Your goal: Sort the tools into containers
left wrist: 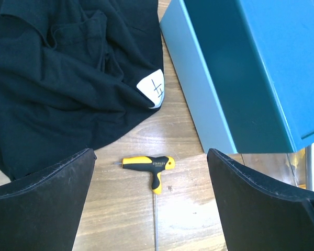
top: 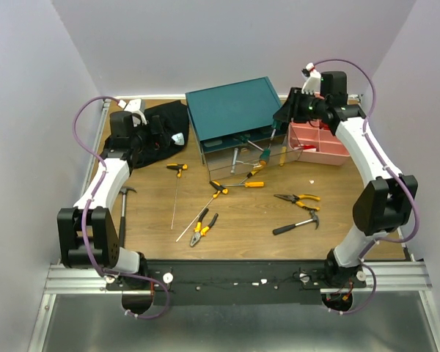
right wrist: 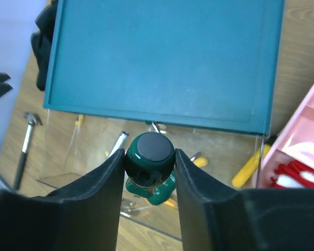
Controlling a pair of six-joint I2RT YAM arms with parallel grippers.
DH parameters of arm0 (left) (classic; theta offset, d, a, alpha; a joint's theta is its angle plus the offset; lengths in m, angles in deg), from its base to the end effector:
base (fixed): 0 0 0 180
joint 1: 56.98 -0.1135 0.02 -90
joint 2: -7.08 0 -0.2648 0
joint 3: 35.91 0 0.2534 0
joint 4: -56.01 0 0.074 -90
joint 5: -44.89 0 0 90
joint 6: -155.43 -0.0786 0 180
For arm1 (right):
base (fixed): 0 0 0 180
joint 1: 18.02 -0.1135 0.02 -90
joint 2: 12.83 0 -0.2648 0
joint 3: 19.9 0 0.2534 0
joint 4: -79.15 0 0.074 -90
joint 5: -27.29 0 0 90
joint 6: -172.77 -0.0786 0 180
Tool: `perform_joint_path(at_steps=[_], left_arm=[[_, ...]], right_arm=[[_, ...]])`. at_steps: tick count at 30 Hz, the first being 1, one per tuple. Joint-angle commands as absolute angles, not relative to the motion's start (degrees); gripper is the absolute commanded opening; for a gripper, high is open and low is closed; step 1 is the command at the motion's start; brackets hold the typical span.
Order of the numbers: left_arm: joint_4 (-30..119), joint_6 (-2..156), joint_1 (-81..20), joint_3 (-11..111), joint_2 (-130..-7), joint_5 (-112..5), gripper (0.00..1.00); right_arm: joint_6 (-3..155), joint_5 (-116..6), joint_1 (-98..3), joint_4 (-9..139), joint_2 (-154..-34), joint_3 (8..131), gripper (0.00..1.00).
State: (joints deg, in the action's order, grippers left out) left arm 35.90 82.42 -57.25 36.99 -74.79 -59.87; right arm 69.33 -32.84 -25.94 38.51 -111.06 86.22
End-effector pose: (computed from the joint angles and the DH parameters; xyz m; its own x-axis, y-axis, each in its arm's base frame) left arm 0.3640 -0.0183 0.2632 -0.5285 -0.2851 -0.7996 0.0666 0.9251 -0.3738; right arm 0.4190 0.0978 0.3335 -0.6453 0.1137 -0.7554 -0.3952 0.7966 0.4575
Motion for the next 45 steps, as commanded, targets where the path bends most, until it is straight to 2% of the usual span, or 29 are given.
perform_joint_path(at_steps=[1,3,4,5,7,8,9,11,12,14,15,16,22,31,34,38,45], left_arm=[[36.69,81.95,-57.15,35.8,-72.64,-60.75,0.99],[36.6,81.95,-57.15,36.15,-72.9,-60.84,0.99],[36.52,81.95,-57.07,36.5,-73.08,-60.93,0.99],[36.43,81.95,-57.15,36.76,-73.25,-60.93,0.99],[36.43,81.77,-57.15,37.37,-74.04,-60.75,0.99],[36.34,81.77,-57.15,37.64,-74.31,-60.75,0.99],[36.34,81.77,-57.15,37.9,-74.83,-60.84,0.99],[36.25,81.86,-57.15,38.61,-75.36,-60.93,0.99],[36.34,81.86,-57.15,38.78,-75.97,-60.84,0.99],[36.17,81.69,-57.15,39.31,-76.33,-60.75,0.99],[36.08,81.68,-57.15,39.49,-76.59,-60.75,0.99],[36.08,81.6,-57.15,39.57,-76.68,-60.75,0.99],[35.64,80.98,-57.15,38.96,-76.51,-60.14,0.99],[34.85,79.75,-57.15,38.08,-75.98,-59.43,0.99],[34.58,79.75,-57.15,38.43,-76.33,-59.43,0.99],[34.5,79.4,-57.15,39.05,-76.86,-59.26,0.99],[34.32,79.49,-57.07,40.36,-78.26,-59.35,0.99]], right_arm=[[73.1,-34.14,-26.01,35.66,-109.34,87.84,0.71],[73.45,-39.23,-24.79,36.09,-106.71,86.44,0.8],[73.45,-39.94,-23.91,37.05,-105.82,85.65,0.82],[73.36,-39.86,-22.95,37.32,-105.21,84.07,0.82],[73.8,-40.47,-19.96,36.98,-103.8,82.57,0.76],[74.24,-41.78,-18.99,36.63,-103.45,81.78,0.7],[75.02,-42.32,-17.42,36.28,-103.09,79.86,0.58],[75.82,-43.19,-15.39,36.19,-102.21,77.56,0.46],[76.95,-43.9,-14.33,35.84,-102.13,75.64,0.33],[78.19,-45.3,-13.45,35.83,-102.13,73.43,0.17],[79.15,-45.57,-12.66,36.18,-102.21,72.38,0.05],[79.68,-45.83,-12.31,36.62,-102.39,70.8,0.01],[79.87,-49.52,-7.39,36.71,-108.09,69.29,0.01],[84.96,-56.55,-2.63,37.85,-118.98,76.14,0.01],[87.86,-62.08,-2.63,38.81,-121.1,78.51,0.01],[89.53,-77.45,-2.37,43.12,-124.0,80.71,0.01],[92.08,-82.66,-1.84,46.47,-126.47,85.99,0.01]])
